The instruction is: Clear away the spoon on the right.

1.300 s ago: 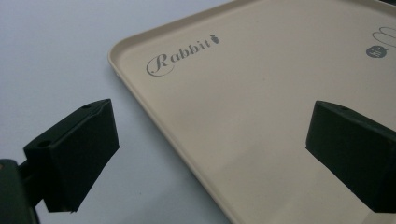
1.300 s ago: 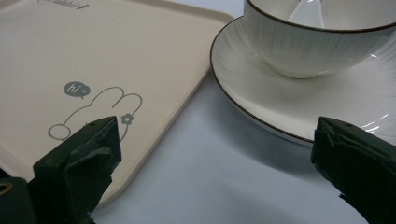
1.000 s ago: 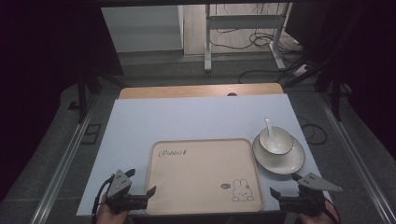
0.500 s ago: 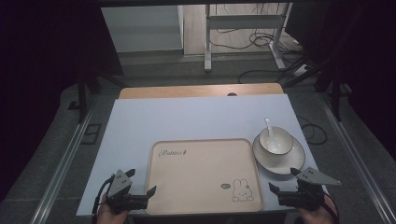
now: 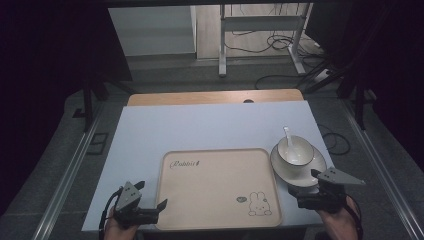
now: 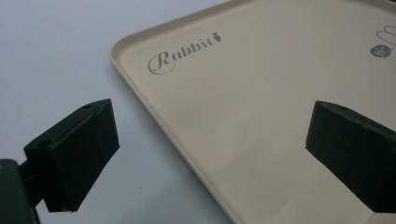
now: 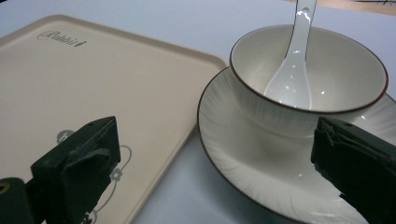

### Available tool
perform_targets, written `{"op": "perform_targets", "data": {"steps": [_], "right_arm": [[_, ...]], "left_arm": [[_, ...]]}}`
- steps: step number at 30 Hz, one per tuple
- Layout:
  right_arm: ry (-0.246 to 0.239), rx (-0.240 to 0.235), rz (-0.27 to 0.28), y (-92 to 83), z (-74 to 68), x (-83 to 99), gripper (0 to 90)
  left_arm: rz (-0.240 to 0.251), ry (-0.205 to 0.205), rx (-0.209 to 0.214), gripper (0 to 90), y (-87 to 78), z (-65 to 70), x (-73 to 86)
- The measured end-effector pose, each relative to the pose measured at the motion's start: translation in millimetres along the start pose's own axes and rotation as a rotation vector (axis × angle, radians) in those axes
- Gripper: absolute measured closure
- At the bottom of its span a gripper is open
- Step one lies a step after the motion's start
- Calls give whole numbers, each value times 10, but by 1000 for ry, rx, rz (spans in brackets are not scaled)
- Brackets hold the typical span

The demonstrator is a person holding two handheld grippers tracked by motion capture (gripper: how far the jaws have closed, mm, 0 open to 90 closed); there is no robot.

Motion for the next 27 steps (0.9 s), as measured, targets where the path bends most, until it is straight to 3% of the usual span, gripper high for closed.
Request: {"op": "perform_targets", "data": {"steps": [8, 17, 27], "right_arm": [[10, -19, -18, 90, 46, -100, 15], [0, 6, -5, 166, 119, -270, 23], [23, 30, -64, 311, 205, -409, 9]], "left_arm": [[-3, 4, -3, 23, 1, 5, 0], [-3, 2, -4, 23, 0, 3, 1], [-2, 3, -4, 24, 0, 4, 1]]}}
Point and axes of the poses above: each handheld gripper's, and its own axes: y roughly forward along the jaws, x roughly out of its underside, z roughly to its right, the point moved 6 cm from there along y, roughly forward along the jaws, and after that the axes turned 3 degrees about y, right-handed, at the moved point
